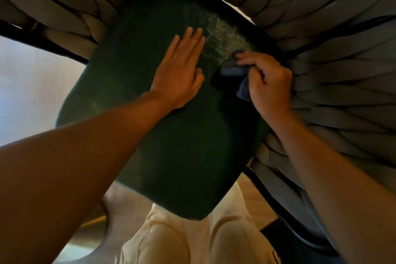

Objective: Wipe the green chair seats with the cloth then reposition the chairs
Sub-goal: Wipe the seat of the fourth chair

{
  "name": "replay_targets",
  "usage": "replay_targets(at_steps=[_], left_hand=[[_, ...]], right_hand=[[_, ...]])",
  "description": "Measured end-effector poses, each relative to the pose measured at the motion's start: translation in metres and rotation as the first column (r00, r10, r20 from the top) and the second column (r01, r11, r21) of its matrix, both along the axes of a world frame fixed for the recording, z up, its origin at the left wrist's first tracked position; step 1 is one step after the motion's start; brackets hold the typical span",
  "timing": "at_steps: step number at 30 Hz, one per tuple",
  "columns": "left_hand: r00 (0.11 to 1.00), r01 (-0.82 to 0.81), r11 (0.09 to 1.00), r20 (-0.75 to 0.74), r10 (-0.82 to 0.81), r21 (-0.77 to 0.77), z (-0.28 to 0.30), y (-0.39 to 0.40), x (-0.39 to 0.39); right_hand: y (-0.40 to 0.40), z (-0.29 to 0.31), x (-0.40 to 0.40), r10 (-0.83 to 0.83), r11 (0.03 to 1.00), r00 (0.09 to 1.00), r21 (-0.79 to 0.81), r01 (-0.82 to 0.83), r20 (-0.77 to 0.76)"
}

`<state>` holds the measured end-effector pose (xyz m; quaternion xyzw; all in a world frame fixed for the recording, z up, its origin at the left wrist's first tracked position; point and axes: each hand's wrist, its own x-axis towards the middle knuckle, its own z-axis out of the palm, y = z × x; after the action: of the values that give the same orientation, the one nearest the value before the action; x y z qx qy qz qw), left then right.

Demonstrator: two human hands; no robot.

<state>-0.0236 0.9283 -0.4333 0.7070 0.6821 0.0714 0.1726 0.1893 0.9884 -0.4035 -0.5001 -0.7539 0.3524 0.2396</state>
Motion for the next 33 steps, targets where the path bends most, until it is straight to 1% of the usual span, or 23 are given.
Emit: replay_targets(at_steps=[1, 2, 4, 6, 8, 11, 15, 22, 25, 28, 31, 32, 33], left_hand=[[0.995, 0.096, 0.995, -0.002, -0.096, 0.005, -0.002, 0.002, 0.003], [0.982, 0.187, 0.982, -0.017, -0.187, -0.004, -0.004, 0.005, 0.004], [0.952, 0.299, 0.953, -0.056, -0.301, -0.039, -0.012, 0.009, 0.005], [0.938, 0.331, 0.942, -0.087, -0.335, -0.057, -0.018, 0.01, 0.003], [0.937, 0.332, 0.942, -0.096, -0.335, -0.051, -0.022, 0.009, 0.003], [0.935, 0.337, 0.94, -0.097, -0.341, -0.057, -0.025, 0.006, 0.003], [0.93, 0.345, 0.936, -0.104, -0.351, -0.076, -0.025, 0.006, 0.002], [0.923, 0.372, 0.925, -0.077, -0.377, -0.074, -0.023, 0.006, 0.0], [0.926, 0.37, 0.926, -0.057, -0.374, -0.072, -0.021, 0.006, -0.001], [0.918, 0.39, 0.917, -0.037, -0.394, -0.085, -0.014, 0.003, -0.003], [0.928, 0.367, 0.925, -0.028, -0.372, -0.097, -0.004, -0.017, -0.014], [0.943, 0.329, 0.94, -0.03, -0.333, -0.094, -0.001, -0.029, -0.019], [0.958, 0.279, 0.956, -0.036, -0.283, -0.09, 0.002, -0.043, -0.024]], right_hand=[[0.001, -0.005, 0.004, -0.075, 0.996, 0.997, 0.044, 0.075, 0.014], [0.002, -0.012, 0.007, -0.128, 0.991, 0.991, 0.046, 0.126, 0.047], [0.003, -0.026, 0.007, -0.153, 0.988, 0.977, 0.0, 0.154, 0.151], [-0.002, -0.04, 0.0, -0.17, 0.985, 0.952, 0.047, 0.163, 0.256], [-0.006, -0.05, -0.01, -0.237, 0.969, 0.926, 0.145, 0.202, 0.294], [-0.019, -0.055, -0.018, -0.292, 0.95, 0.93, 0.183, 0.255, 0.224], [-0.037, -0.054, -0.012, -0.181, 0.976, 0.967, 0.149, 0.156, 0.177], [-0.076, -0.048, -0.004, -0.09, 0.993, 0.989, 0.092, 0.079, 0.115], [-0.085, -0.039, -0.003, -0.068, 0.998, 0.995, 0.014, 0.067, 0.076], [-0.091, -0.025, -0.003, -0.097, 0.989, 0.993, -0.107, 0.104, 0.064], [-0.097, -0.006, -0.007, -0.174, 0.925, 0.985, -0.342, 0.166, 0.007], [-0.102, -0.002, -0.009, -0.202, 0.893, 0.979, -0.415, 0.175, -0.021], [-0.108, 0.002, -0.011, -0.232, 0.872, 0.972, -0.452, 0.189, -0.041]])
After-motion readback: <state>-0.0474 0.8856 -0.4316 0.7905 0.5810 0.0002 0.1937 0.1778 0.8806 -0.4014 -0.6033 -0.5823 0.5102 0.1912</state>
